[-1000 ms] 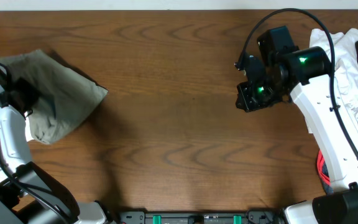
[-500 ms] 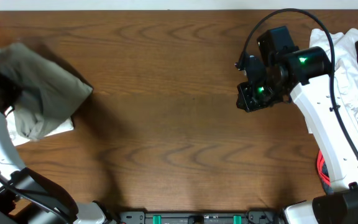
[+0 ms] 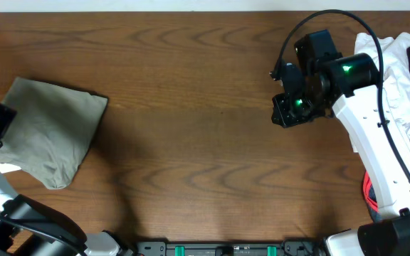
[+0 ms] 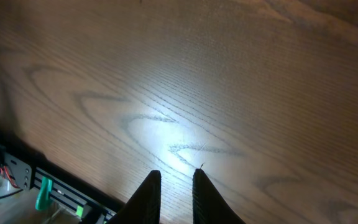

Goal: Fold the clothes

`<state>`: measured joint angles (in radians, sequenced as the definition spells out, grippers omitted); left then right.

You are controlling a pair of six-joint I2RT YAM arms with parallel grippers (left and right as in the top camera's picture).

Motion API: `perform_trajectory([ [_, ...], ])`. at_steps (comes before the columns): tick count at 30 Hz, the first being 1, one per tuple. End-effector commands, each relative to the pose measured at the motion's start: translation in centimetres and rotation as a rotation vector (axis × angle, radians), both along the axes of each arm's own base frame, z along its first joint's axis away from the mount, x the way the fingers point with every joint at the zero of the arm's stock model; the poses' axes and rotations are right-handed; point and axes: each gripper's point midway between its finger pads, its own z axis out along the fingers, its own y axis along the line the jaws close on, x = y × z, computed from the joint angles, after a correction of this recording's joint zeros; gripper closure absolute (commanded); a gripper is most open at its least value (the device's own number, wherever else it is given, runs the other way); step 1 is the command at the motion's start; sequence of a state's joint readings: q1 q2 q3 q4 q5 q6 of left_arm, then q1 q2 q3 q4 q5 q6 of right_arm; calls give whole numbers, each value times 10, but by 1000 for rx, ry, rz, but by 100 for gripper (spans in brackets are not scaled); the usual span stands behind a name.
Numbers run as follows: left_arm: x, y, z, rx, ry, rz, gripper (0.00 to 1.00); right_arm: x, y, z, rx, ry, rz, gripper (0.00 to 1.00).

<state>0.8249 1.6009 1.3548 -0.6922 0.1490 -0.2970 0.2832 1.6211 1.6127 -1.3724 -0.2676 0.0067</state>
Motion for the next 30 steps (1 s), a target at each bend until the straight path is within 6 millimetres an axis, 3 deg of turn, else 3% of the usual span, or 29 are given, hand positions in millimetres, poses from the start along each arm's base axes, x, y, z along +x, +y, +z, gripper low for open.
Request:
perform_trajectory([
  [1, -5, 9, 6, -21, -29, 102, 2, 0, -4, -1, -11, -5, 1, 83],
  [7, 24, -15, 13, -102, -145, -15, 2, 1, -4, 0, -10, -9, 2, 78],
  [11, 52, -42, 19, -92, -172, -169, 2, 4, -3, 0, -5, -22, 2, 39],
  [14, 74, -73, 20, -69, -166, -296, 2, 6, -2, 1, -2, -31, 2, 1],
  [19, 114, -155, 22, -31, -153, -583, 2, 13, 0, 2, 6, -59, 1, 1],
  [22, 130, -216, 22, -22, -147, -759, 2, 18, 1, 4, 13, -77, -9, 1],
  [26, 136, -293, 20, 12, -128, -973, 2, 30, 4, 8, 28, -131, -10, 1],
  [30, 133, -349, 16, 119, -71, -1094, 2, 49, 10, 15, 52, -213, -10, 1],
])
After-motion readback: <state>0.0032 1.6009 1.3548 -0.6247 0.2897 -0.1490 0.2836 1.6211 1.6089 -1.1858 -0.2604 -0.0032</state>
